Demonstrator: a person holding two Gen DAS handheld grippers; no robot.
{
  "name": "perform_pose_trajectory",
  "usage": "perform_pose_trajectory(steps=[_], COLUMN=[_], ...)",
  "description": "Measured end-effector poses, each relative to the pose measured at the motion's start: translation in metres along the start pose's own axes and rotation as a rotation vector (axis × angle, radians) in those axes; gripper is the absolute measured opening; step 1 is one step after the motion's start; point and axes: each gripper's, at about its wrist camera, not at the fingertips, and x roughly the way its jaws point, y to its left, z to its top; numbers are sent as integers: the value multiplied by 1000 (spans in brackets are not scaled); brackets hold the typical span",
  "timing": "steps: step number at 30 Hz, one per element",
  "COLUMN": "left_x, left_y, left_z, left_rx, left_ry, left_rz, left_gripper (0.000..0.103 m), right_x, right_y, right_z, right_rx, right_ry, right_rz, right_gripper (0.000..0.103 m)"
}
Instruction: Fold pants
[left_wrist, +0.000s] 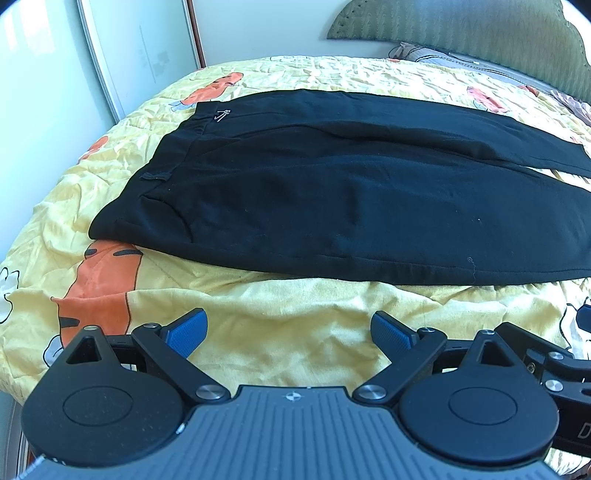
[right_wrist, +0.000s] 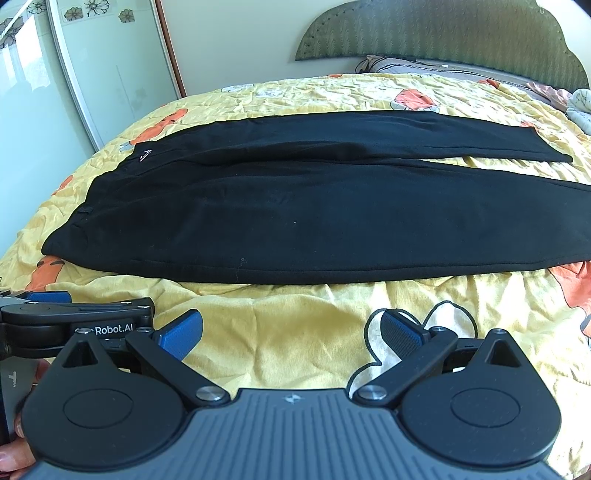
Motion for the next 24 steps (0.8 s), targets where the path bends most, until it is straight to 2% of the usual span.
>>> perform_pose_trajectory(steps=[24], left_x=[1], left_y=[0], left_z=[-2], left_rx=[-4], left_ry=[3], left_rz=[0], left_gripper=[97], right_x=[2], right_y=[1], right_z=[-2], right_rx=[-1], right_ry=[5], right_rz=[7], right_gripper=[103])
